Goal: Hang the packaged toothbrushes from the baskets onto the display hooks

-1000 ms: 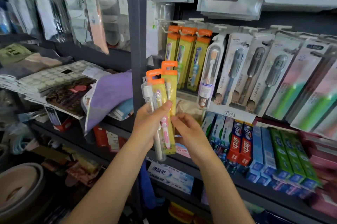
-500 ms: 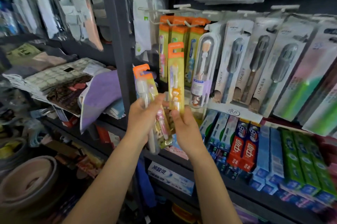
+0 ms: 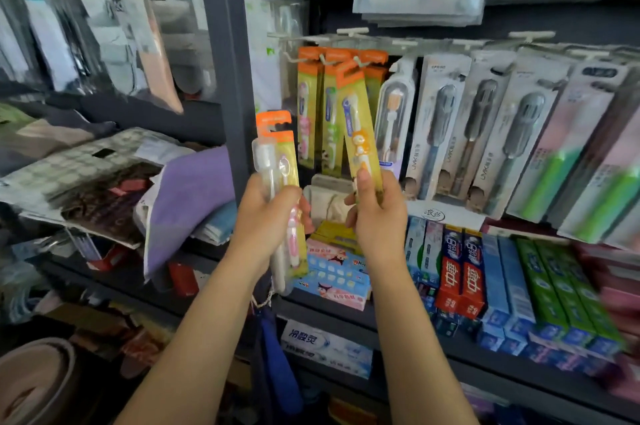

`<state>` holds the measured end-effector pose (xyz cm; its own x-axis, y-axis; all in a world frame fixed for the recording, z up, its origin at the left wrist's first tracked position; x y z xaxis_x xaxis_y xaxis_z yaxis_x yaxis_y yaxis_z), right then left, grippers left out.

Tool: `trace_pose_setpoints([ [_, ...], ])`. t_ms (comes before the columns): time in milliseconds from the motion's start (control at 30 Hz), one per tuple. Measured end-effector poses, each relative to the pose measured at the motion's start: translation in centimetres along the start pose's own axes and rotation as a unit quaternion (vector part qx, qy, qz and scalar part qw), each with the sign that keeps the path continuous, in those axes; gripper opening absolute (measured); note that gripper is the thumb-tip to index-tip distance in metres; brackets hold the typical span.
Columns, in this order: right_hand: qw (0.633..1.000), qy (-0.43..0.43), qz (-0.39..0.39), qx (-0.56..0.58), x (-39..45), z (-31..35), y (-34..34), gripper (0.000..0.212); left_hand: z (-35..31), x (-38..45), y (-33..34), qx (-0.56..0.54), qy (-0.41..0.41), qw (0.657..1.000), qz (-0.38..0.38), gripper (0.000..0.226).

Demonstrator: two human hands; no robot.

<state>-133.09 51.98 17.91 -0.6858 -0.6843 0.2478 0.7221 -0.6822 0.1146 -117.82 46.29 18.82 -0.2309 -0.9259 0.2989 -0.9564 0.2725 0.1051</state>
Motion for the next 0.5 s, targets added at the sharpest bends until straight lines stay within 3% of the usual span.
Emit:
trace_pose_setpoints([
  [167, 0.998, 0.025, -0.047, 0.042, 0.5, 0.2, 1.5, 0.022, -0.4, 0.3, -1.1, -0.022, -0.009, 0.999, 0.024, 0.025],
  [500, 0.968, 0.201, -0.050, 0.141, 0.3, -1.9, 3.9, 0.034, -0.3, 0.9, -2.3, -0.069, -0.010, 0.997, 0.021, 0.015],
])
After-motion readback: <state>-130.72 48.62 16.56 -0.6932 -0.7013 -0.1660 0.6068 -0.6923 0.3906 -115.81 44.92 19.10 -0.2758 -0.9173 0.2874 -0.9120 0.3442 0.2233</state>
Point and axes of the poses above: each hand's wrist, its own x-axis towards the middle knuckle, its own y-axis out of the palm, z = x × y, the point moved 4 cm from there along x, towards the middle knuckle, and after that the axes turned 8 degrees about y, right-handed, at the moved point
